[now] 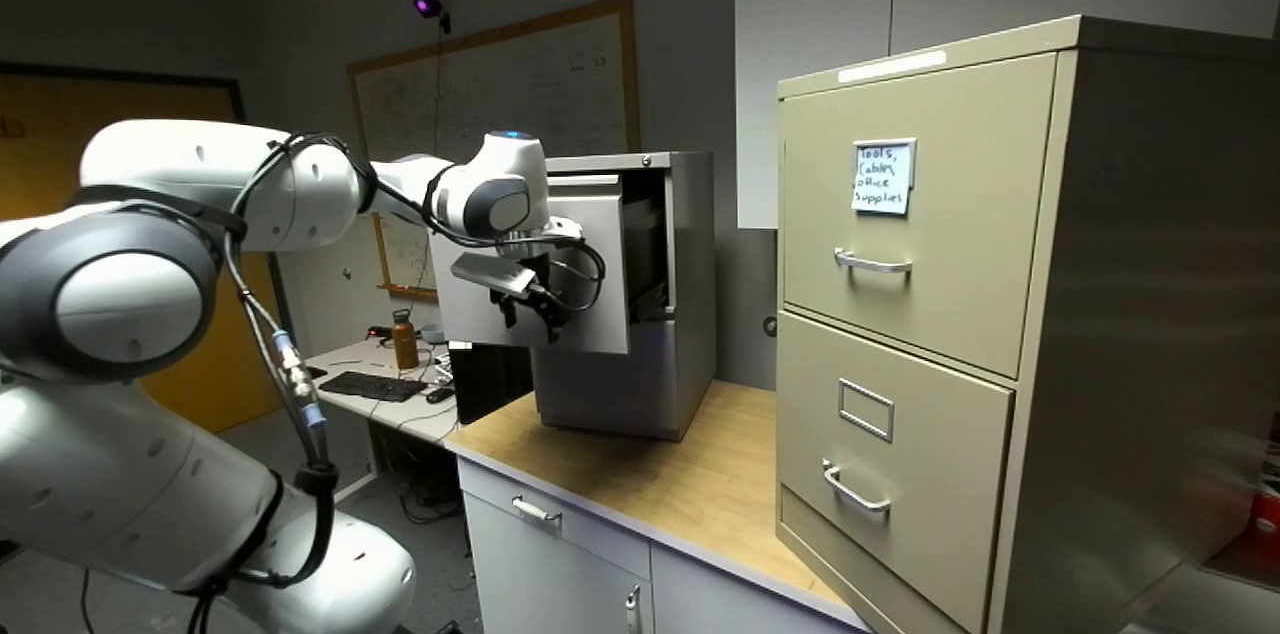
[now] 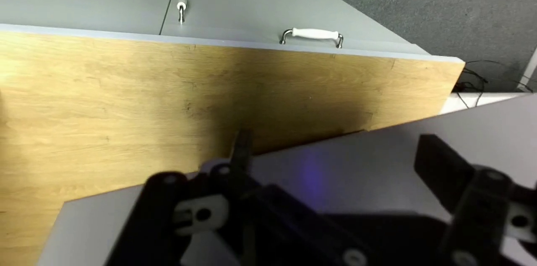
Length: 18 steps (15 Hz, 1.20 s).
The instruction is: Close the top drawer
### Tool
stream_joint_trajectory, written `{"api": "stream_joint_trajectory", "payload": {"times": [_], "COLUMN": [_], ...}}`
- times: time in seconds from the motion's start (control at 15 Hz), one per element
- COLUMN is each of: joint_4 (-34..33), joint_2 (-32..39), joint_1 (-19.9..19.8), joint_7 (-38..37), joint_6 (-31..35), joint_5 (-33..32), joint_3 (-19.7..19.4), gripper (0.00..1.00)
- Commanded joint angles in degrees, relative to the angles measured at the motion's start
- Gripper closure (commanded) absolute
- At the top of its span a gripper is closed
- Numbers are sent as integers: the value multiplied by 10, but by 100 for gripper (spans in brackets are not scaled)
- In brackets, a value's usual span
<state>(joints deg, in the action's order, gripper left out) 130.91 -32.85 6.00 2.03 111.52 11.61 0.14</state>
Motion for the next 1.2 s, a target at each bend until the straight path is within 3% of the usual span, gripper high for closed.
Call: {"api": "stream_joint_trajectory", "payload": {"times": [0.0,0.13,0.73,1.13], "joint_4": [-29,-46,-112,-173], "joint_2": [-5,-6,9,74], "joint_1": [-13,-15,-8,2], "joint_7": [-7,-7,-8,-2], "joint_6": [9,18,104,195], "joint_5": [-16,-18,0,20], "joint_3": [12,12,11,2], "gripper": [25,31,99,100]}}
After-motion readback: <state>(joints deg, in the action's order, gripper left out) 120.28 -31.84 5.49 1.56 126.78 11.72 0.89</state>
